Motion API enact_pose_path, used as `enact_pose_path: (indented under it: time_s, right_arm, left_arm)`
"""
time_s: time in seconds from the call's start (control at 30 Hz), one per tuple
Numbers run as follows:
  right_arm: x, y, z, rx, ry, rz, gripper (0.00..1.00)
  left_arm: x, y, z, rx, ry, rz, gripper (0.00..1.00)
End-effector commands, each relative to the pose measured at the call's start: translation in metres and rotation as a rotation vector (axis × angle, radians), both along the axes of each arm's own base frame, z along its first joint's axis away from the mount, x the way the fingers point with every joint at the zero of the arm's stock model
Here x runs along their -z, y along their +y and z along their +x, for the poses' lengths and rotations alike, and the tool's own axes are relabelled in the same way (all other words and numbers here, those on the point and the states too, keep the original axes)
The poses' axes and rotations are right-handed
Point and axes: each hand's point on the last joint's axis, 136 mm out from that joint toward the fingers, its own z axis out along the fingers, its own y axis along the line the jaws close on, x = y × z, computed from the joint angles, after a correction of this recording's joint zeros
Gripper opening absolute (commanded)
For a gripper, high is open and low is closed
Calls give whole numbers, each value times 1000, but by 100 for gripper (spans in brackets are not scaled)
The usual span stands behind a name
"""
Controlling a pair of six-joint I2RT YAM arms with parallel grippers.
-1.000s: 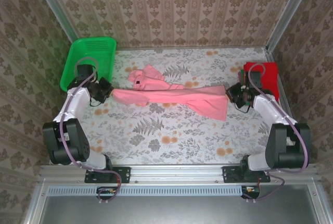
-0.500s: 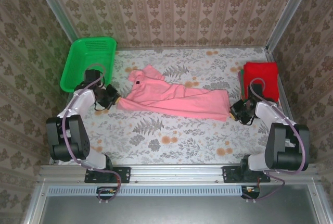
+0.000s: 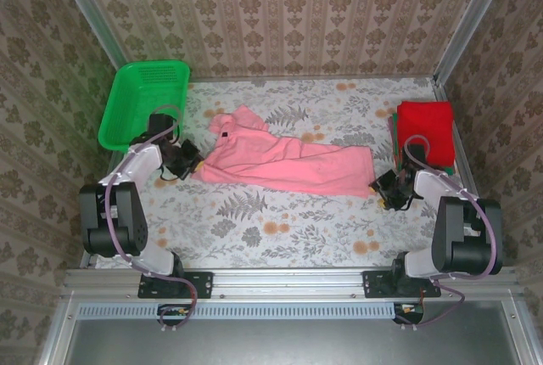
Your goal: Fold and stack the t-shirts
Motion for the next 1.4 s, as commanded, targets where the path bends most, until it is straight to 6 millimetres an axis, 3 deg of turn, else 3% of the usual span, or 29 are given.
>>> enact_pose_path:
  time_s: [0.0, 0.2, 0.37, 0.43, 0.6, 0.83, 0.9, 0.97, 1.1, 1.37]
  right_arm:
    - [-1, 7, 4, 0, -21, 45, 41]
    - [-6, 8, 16, -16, -45, 56, 40]
    - [6, 10, 16, -36, -1, 66, 40]
    - [11, 8, 13, -32, 24, 57, 34]
    - [14, 4, 10, -39, 43, 32, 1]
    - [-8, -3, 19, -38, -46, -16, 0]
    - [-11, 0, 18, -40, -41, 0, 22]
    - [-12, 5, 14, -59, -27, 7, 35]
    - [-14, 0, 4, -153, 34, -120, 39]
    - [-12, 0, 11, -250, 78, -215, 42]
  left_arm:
    - [2, -5, 0, 17, 5, -9, 0]
    - [2, -5, -1, 18, 6, -5, 0]
    - [4, -5, -4, 12, 9, -5, 0]
    - [5, -5, -4, 12, 9, -4, 0]
    - [5, -5, -5, 10, 7, 3, 0]
    - [0, -3, -6, 7, -13, 21, 0]
    - [0, -3, -5, 5, -14, 22, 0]
    - [-1, -2, -5, 3, -15, 23, 0]
    - [0, -2, -4, -1, -17, 24, 0]
    - [5, -4, -4, 3, -6, 20, 0]
